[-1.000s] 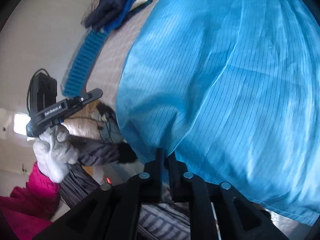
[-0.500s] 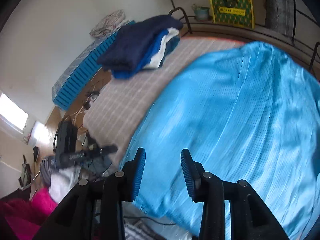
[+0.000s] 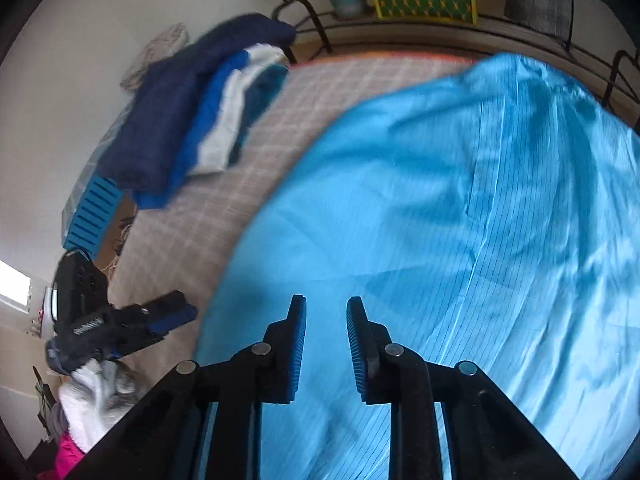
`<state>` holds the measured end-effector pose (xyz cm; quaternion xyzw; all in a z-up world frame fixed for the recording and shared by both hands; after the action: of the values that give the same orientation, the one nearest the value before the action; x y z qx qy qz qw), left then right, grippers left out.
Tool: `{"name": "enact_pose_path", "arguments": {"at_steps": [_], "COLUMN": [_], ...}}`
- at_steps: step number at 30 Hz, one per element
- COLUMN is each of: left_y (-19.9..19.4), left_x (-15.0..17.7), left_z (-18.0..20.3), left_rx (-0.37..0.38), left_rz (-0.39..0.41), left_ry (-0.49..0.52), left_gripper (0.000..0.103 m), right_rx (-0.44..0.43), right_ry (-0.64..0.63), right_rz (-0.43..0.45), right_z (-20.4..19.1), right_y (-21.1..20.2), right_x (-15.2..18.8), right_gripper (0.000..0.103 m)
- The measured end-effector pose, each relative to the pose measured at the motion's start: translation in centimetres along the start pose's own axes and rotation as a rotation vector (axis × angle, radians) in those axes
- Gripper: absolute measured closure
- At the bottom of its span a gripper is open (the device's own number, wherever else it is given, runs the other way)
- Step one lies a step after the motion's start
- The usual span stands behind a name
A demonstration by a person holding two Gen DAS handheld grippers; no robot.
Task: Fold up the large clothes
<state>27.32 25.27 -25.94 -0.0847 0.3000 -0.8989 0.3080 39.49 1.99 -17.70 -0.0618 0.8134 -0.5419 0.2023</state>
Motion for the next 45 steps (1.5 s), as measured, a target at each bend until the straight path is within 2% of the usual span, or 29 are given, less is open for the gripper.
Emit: {"name": "enact_pose_path", "arguments": {"at_steps": [2, 5, 7, 9, 10, 11, 12, 13, 16, 18, 20, 24, 27, 30, 33, 37, 38, 40, 43, 45], "left_y": [0.4, 1.4, 2.4, 3.1, 3.6, 4.1, 4.2, 4.0, 3.0, 3.5, 4.7, 7.0, 7.7, 7.4, 5.3, -2.2, -3.5, -6.9, -9.4, -11.1], "left_x": [-0.5, -1.4, -2.0, -2.4, -2.6, -3.0, -2.9, -2.9, -1.2, 0.4, 1.2, 1.0, 0.9, 1.1, 1.5, 3.7, 4.4, 6.3, 7.9, 8.4], "left_z": [0.5, 0.6, 0.9, 1.6, 2.2, 3.1, 3.7, 5.2, 10.1, 12.3, 12.8, 10.7, 8.3, 6.9, 6.6, 6.0, 5.6, 4.3, 3.2, 2.5], "left_rx": [0.01, 0.064, 0.101, 0.098, 0.087, 0.082, 0.085, 0.096, 0.161, 0.185, 0.157, 0.101, 0.06, 0.082, 0.115, 0.102, 0.097, 0.035, -0.035, -0.074], "left_rz": [0.001, -0.026, -0.056, -0.071, -0.082, -0.096, -0.101, -0.088, -0.066, -0.113, -0.152, -0.178, -0.175, -0.173, -0.126, 0.039, 0.07, 0.137, 0.169, 0.201], "left_ry": [0.022, -0.003, -0.01, 0.011, 0.028, 0.043, 0.051, 0.088, 0.265, 0.345, 0.371, 0.29, 0.243, 0.207, 0.174, 0.149, 0.134, 0.101, 0.113, 0.118], "left_gripper": [0.047, 0.047, 0.047, 0.047, 0.056, 0.08, 0.091, 0.095, 0.095, 0.095, 0.095, 0.095, 0.095, 0.095, 0.095, 0.095, 0.095, 0.095, 0.095, 0.095], "right_rx": [0.003, 0.007, -0.006, -0.017, -0.013, -0.004, 0.003, 0.005, -0.009, -0.026, -0.052, -0.059, -0.022, -0.03, -0.018, 0.014, 0.026, 0.067, 0.154, 0.199], "right_ry": [0.028, 0.057, 0.065, 0.062, 0.057, 0.048, 0.042, 0.041, 0.051, 0.058, 0.073, 0.085, 0.066, 0.04, -0.037, -0.167, -0.205, -0.265, -0.353, -0.369], "right_rz": [-0.022, -0.045, -0.033, -0.031, -0.031, -0.03, -0.03, -0.029, -0.025, -0.022, -0.021, -0.035, -0.04, 0.016, 0.063, 0.064, 0.048, 0.037, -0.02, -0.068], "right_z": [1.2, 2.7, 3.2, 3.4, 3.4, 3.3, 3.2, 3.2, 3.6, 3.8, 4.3, 4.6, 4.6, 3.8, 1.3, -4.3, -6.2, -8.8, -12.4, -13.2], "right_y": [1.4, 2.8, 3.0, 3.0, 2.8, 2.8, 2.7, 2.7, 2.7, 2.9, 2.9, 2.6, 1.5, -1.8, -4.5, -5.1, -4.3, -2.7, 1.3, 4.0], "right_x": [0.2, 0.5, 0.6, 0.6, 0.8, 0.8, 0.9, 0.8, 0.7, 0.5, 0.5, 0.8, 0.8, -0.2, -2.2, -6.4, -7.7, -9.4, -11.5, -12.8], "right_gripper": [0.084, 0.084, 0.089, 0.089, 0.09, 0.09, 0.091, 0.091, 0.091, 0.091, 0.091, 0.091, 0.084, 0.082, 0.064, 0.05, 0.049, 0.048, 0.048, 0.047]}}
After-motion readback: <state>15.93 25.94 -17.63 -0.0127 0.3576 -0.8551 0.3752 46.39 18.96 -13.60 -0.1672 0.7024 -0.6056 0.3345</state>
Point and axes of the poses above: each gripper's, at about its wrist camera, not at the fingertips, and y roughly the way its jaws point, z to its right, x to its underside, the point moved 1 cm from there along y, roughly the way its jaws point, and after that the axes turned 3 degrees about -z, right-handed, at the moved point
